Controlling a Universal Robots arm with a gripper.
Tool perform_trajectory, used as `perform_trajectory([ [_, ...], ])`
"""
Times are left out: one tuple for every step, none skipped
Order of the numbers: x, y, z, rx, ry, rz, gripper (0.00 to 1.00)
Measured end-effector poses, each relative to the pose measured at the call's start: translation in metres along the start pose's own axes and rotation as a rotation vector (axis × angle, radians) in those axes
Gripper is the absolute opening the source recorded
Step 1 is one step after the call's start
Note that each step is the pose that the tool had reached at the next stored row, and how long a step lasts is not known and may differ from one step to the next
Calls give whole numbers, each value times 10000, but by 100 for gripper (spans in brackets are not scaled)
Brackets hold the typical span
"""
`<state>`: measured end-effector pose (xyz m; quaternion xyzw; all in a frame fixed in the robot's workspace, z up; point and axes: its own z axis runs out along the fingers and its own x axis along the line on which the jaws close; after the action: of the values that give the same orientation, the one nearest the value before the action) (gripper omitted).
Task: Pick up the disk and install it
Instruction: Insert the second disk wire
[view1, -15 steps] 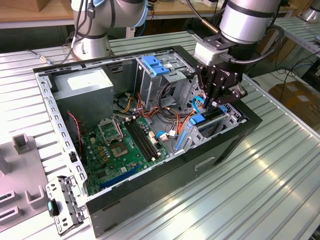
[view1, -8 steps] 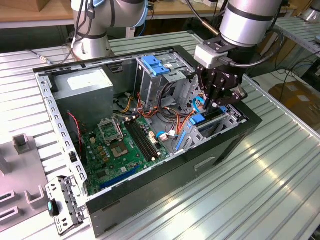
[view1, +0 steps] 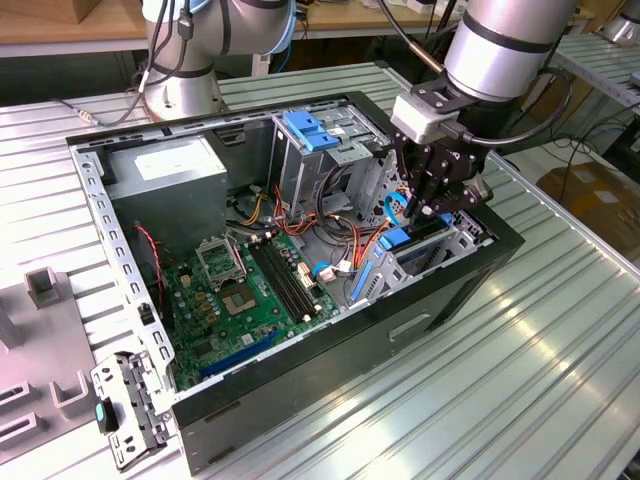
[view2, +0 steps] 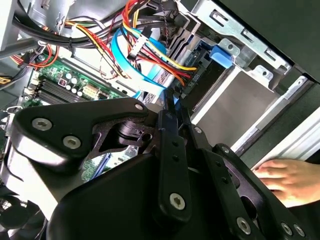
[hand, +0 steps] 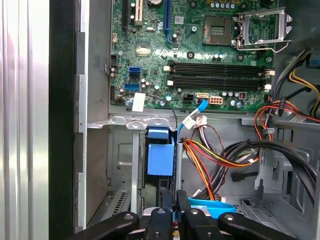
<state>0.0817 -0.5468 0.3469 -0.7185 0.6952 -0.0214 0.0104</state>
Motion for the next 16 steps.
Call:
perform_trajectory([
  [0, 0, 0, 1, -4, 0, 16],
  [1, 0, -2, 2, -4, 1, 16],
  [2, -1, -5, 7, -6, 0, 16],
  [2, -1, -8, 10, -4, 0, 16],
  [3, -1, -10, 11, -5, 0, 16],
  [18, 0, -11, 11, -6, 5, 16],
  [40, 1, -11, 11, -11, 7, 16],
  [63, 2, -11, 11, -15, 9, 16],
  [67, 2, -11, 12, -46, 11, 16],
  [70, 2, -10, 15, -143, 15, 16],
  [77, 2, -10, 21, -310, 22, 16],
  [84, 2, -10, 25, -460, 31, 16],
  [93, 3, -10, 28, -505, 34, 16],
  [99, 3, -10, 27, -506, 34, 16],
  [103, 3, -10, 26, -506, 34, 16],
  [110, 3, -10, 27, -506, 34, 16],
])
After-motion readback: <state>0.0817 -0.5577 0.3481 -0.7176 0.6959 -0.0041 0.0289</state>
